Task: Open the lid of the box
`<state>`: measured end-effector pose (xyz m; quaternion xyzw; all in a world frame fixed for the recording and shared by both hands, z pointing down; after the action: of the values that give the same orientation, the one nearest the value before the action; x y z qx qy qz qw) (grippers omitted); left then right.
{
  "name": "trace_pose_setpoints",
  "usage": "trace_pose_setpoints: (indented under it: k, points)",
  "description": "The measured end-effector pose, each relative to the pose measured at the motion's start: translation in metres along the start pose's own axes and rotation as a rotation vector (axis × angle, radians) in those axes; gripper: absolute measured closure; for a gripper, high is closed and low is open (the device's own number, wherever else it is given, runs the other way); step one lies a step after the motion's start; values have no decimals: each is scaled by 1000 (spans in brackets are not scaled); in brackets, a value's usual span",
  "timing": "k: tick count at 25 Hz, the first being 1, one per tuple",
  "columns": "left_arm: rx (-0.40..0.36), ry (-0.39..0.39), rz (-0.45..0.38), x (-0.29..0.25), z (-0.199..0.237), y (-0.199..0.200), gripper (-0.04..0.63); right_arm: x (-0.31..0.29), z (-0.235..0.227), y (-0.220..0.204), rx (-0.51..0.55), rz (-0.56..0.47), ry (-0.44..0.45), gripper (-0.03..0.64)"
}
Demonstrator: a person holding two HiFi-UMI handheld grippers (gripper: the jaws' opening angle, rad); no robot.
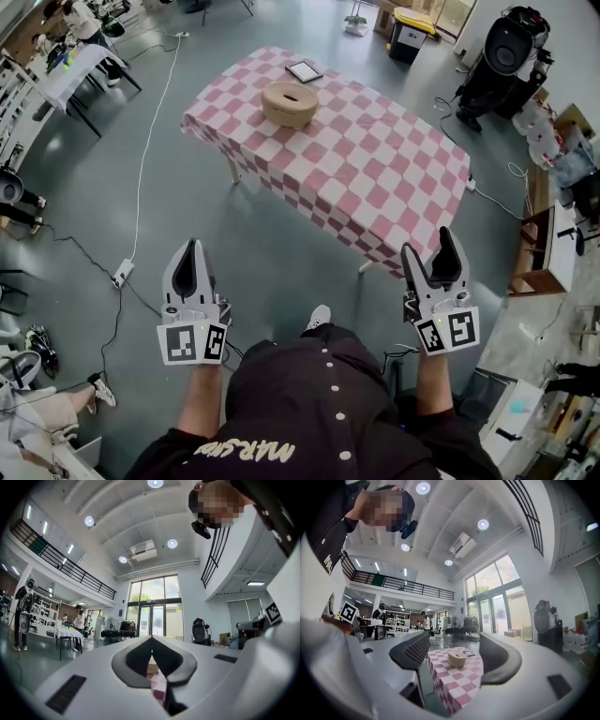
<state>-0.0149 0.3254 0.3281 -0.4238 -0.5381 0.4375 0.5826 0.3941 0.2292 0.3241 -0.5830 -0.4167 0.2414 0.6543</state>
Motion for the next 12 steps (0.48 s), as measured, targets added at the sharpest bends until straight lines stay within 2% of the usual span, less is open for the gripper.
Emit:
trace_pose_setpoints:
  k: [6, 12]
  points:
    - [20, 47, 6, -13, -12, -7, 584, -21, -19, -5, -23, 13, 41, 298]
    - [12, 57, 32, -21, -17, -17, 584, -40, -26, -19, -47, 35, 59, 297]
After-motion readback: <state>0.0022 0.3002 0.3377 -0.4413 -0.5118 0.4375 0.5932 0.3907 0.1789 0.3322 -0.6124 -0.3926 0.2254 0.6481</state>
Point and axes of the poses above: the fingertips, and each gripper's own axes: x backward along the fingers, z to its left, y out of its top, the point moved 6 cm from there along x, backward along the fingers, and after that the axes turned 10 degrees about -z, right-handed, at the moved point
